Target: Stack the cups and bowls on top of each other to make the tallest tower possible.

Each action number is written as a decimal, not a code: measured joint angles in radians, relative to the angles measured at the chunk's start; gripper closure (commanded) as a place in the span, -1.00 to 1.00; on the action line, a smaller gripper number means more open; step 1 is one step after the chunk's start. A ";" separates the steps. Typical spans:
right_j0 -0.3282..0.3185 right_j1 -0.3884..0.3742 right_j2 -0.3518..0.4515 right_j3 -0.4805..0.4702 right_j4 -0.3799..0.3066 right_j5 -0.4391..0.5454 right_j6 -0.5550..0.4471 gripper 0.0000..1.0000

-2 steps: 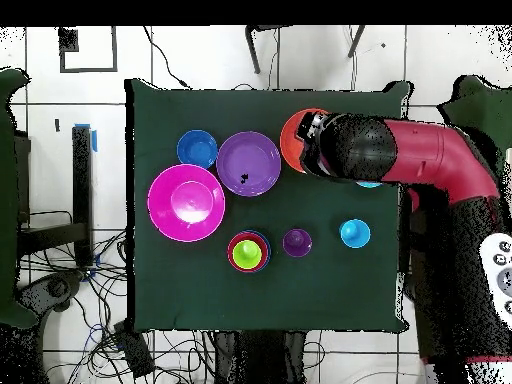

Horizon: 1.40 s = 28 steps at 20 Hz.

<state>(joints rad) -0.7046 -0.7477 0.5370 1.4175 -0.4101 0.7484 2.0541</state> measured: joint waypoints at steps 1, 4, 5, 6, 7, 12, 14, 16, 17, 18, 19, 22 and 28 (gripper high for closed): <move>0.000 0.011 0.004 -0.009 -0.005 -0.003 -0.004 -1.00; -0.001 0.059 0.024 -0.037 -0.027 -0.028 -0.017 -1.00; -0.002 0.067 0.028 -0.040 -0.031 -0.032 -0.018 -1.00; -0.004 0.098 0.040 -0.052 -0.044 -0.043 -0.023 -1.00; -0.005 0.106 0.043 -0.054 -0.047 -0.045 -0.024 -1.00; -0.019 0.161 0.068 -0.065 -0.067 -0.051 -0.034 -1.00; -0.028 0.177 0.078 -0.065 -0.074 -0.051 -0.040 -1.00; -0.039 0.190 0.090 -0.066 -0.082 -0.051 -0.048 -1.00; -0.048 0.195 0.096 -0.066 -0.088 -0.051 -0.054 -1.00; -0.057 0.198 0.102 -0.065 -0.093 -0.050 -0.059 -1.00; -0.065 0.198 0.106 -0.066 -0.094 -0.050 -0.063 -1.00; -0.088 0.199 0.118 -0.066 -0.098 -0.051 -0.071 -1.00; -0.160 0.198 0.152 -0.066 -0.104 -0.050 -0.111 -1.00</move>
<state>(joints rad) -0.8641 -0.5498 0.6888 1.3511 -0.5138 0.6981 1.9433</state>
